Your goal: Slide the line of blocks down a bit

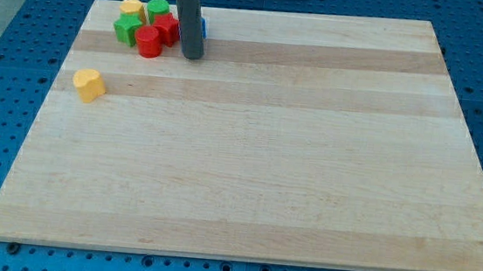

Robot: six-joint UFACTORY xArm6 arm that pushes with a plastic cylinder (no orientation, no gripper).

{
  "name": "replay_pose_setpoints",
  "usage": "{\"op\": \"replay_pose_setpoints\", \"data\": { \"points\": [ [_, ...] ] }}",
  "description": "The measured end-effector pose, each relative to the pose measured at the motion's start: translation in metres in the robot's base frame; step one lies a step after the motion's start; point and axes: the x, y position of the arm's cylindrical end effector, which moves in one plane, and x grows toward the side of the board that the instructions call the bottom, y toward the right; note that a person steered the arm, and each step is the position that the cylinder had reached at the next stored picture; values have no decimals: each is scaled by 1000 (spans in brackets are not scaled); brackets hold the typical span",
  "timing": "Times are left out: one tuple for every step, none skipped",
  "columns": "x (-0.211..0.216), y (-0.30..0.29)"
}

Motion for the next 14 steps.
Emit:
{"op": "replay_pose_setpoints", "data": {
  "points": [
    [0,0],
    [31,-4],
    [45,-30],
    [42,-79],
    [31,-128],
    [11,-170],
    [-28,-182],
    [-72,-181],
    [-114,-171],
    [-119,-142],
    [-118,-89],
    [-118,-60],
    [-119,-43],
    [-109,-43]
  ]
}}
